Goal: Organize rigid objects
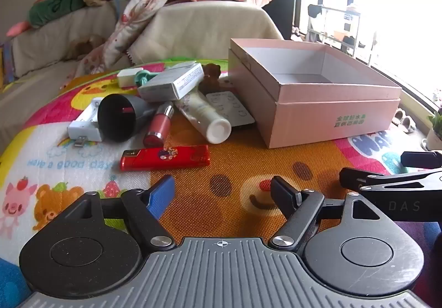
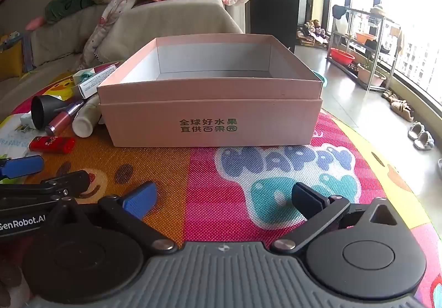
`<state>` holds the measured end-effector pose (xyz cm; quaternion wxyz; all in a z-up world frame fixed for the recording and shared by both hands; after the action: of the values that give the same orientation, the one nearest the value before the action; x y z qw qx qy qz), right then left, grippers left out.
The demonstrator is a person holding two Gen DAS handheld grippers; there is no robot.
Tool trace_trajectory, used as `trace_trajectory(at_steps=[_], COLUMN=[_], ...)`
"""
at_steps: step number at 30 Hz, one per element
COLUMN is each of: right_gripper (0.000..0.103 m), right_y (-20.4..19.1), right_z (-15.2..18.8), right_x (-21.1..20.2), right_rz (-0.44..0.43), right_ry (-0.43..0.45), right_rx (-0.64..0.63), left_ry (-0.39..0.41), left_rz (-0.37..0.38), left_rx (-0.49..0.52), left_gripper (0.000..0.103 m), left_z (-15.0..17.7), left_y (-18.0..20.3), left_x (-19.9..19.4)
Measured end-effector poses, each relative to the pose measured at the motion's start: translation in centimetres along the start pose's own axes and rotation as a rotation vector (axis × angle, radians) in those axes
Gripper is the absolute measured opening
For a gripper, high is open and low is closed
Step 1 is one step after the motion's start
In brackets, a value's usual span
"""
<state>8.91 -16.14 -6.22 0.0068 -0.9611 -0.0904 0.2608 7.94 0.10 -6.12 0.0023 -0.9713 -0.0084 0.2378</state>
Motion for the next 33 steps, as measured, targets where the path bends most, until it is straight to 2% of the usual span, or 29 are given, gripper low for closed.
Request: trace_trajectory(at_steps=[33], right_gripper=[0.103], right_y=[0.0], right_z=[-0.18], right_x=[0.05], right_rz=[0.015], right_ry=[0.0], right_rx=[-0.027], left_ry=[0.002], left_rz=[0.006], left_rx=[-0.012], left_gripper=[0.082], left_z=[-0.02], left_y=[-0.01], left_x=[-0.01])
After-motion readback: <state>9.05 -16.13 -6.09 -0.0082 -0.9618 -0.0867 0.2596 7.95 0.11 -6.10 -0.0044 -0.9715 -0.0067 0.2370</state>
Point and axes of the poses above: each gripper's, at about its wrist camera, not at the fingertips, and x roughly the way its jaws point, y to its right, z to its underside, the point moved 10 cm from there along x, roughly the way its jaws point, and after that the axes turned 10 degrees about y, right-handed, at the moved point
